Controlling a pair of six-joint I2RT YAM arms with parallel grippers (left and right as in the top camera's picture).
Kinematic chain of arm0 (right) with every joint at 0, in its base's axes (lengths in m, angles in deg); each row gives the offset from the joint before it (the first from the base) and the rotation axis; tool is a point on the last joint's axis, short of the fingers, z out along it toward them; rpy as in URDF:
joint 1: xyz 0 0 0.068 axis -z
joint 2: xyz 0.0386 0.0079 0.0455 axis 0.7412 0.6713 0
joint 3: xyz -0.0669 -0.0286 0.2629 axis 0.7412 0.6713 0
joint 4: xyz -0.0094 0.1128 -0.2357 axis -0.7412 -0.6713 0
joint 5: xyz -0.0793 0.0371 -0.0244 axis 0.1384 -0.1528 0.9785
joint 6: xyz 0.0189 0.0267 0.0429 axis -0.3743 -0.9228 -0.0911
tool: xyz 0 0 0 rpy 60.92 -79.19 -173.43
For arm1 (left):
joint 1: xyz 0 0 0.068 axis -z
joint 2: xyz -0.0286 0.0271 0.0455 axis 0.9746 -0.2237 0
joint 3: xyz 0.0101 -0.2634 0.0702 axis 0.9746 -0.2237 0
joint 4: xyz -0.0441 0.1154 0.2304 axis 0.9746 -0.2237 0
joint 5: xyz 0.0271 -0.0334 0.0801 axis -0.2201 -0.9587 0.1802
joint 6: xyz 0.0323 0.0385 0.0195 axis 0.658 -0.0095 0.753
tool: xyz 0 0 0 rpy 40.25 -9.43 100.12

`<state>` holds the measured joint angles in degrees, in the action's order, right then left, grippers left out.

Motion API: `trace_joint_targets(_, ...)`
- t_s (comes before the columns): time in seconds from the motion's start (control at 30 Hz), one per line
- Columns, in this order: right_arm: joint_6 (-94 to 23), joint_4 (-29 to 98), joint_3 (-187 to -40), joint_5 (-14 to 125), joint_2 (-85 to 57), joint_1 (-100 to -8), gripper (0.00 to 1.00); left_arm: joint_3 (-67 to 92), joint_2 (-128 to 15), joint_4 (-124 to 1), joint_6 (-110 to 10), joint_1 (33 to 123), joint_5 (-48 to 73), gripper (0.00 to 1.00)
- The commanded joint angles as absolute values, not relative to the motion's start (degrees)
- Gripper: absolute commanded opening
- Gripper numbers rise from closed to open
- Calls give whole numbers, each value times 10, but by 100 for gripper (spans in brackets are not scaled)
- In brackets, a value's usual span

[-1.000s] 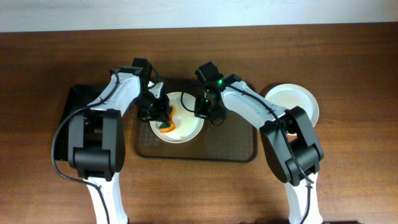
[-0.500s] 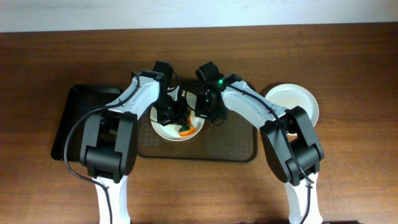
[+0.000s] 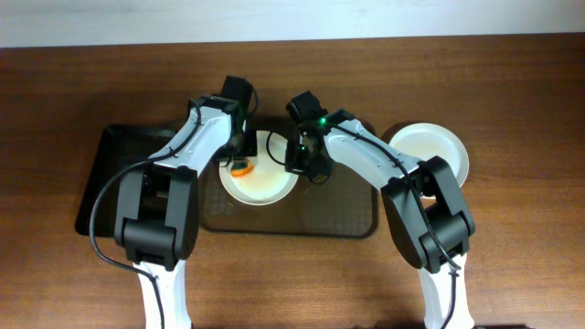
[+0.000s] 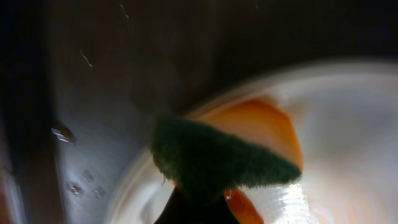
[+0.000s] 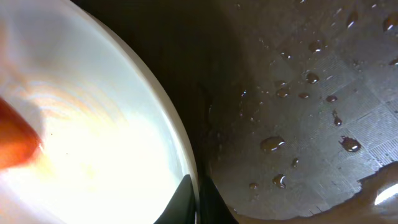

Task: Clean dirty plates on tray and stack at the side
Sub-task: 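Scrub the last plate with the sponge in the left gripper, then lift the last plate with the right gripper and stack it on the right pile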

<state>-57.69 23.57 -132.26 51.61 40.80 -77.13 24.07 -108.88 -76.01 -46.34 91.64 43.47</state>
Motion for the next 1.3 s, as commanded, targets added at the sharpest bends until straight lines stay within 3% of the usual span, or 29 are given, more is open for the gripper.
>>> trace_joint_targets(0.0, -583, 231, -1322, 541, 421, -768, 4, 262, -1113, -720, -456, 904, 534, 0)
trace_joint_targets(0.23, -581, 241, -1320, 541, 421, -768, 5, 539, -1113, -976, -419, 904, 436, 0)
trace_joint_targets(0.3, -576, 258, -1320, 541, 421, -768, 24, 571, -1113, -1030, -406, 903, 426, 0)
trace_joint_targets(0.37, -568, 271, -1320, 541, 421, -768, 27, 570, -1113, -1044, -398, 901, 426, 0)
trace_joint_targets(0.47, -568, 272, -1320, 539, 438, -770, 22, 568, -1114, -1039, -398, 894, 428, 0)
trace_joint_targets(0.5, -568, 269, -1320, 534, 444, -772, 17, 568, -1114, -1037, -398, 891, 428, 0)
trace_joint_targets(0.53, -568, 265, -1320, 522, 449, -775, 4, 567, -1114, -1036, -397, 888, 427, 0)
trace_joint_targets(0.73, -501, 186, -1322, 533, 373, -754, 4, 550, -1118, -1042, -383, 881, 427, 0)
trace_joint_targets(0.97, -500, 85, -1323, 868, 216, -834, 4, 550, -1160, -1042, -377, 845, 391, 0)
trace_joint_targets(1.27, -508, 51, -1323, 1417, 210, -1019, 4, 550, -1195, -1042, -377, 841, 359, 0)
